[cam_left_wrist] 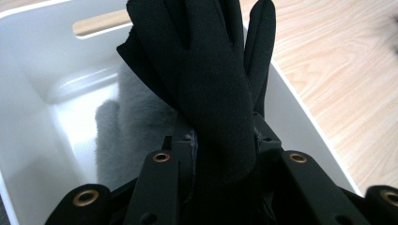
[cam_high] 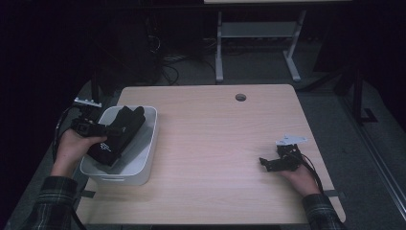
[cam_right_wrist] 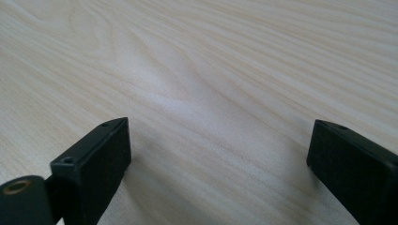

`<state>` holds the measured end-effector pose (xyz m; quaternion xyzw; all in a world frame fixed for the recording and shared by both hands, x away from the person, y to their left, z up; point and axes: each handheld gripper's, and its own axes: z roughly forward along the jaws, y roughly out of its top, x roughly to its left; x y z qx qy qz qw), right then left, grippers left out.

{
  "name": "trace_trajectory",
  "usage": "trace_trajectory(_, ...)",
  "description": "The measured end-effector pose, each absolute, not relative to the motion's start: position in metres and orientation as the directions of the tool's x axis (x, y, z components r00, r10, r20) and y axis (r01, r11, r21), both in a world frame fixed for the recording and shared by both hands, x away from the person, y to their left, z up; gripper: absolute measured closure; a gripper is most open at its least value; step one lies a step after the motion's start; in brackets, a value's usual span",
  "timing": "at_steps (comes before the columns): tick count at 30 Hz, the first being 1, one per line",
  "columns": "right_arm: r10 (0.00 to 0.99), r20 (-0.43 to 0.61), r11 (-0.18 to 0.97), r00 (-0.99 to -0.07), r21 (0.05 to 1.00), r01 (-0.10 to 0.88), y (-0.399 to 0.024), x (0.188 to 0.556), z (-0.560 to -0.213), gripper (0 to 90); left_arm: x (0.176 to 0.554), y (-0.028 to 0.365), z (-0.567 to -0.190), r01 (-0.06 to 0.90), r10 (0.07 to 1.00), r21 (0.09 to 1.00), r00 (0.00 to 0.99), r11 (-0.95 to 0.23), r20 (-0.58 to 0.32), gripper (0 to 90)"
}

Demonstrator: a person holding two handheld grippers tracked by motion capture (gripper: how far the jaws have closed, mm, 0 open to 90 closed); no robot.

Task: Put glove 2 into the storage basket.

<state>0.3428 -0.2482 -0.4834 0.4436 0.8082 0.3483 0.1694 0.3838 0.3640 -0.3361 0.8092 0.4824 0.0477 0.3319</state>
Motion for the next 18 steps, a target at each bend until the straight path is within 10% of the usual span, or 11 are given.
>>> trace_trajectory(7, 0.836, 0.034, 0.364, -0.548, 0.713, 0.599, -0.248, 0.343, -0.483, 6.3, 0.4, 0.371, -0.365, 0.782, 0.822, 0.534, 0.511, -0.321, -0.254, 64.0)
trace_trajectory(18, 0.836, 0.034, 0.363, -0.547, 0.713, 0.6, -0.248, 0.343, -0.483, 6.3, 0.396, 0.374, -0.366, 0.752, 0.887, 0.591, 0.443, -0.292, -0.126, 17.1)
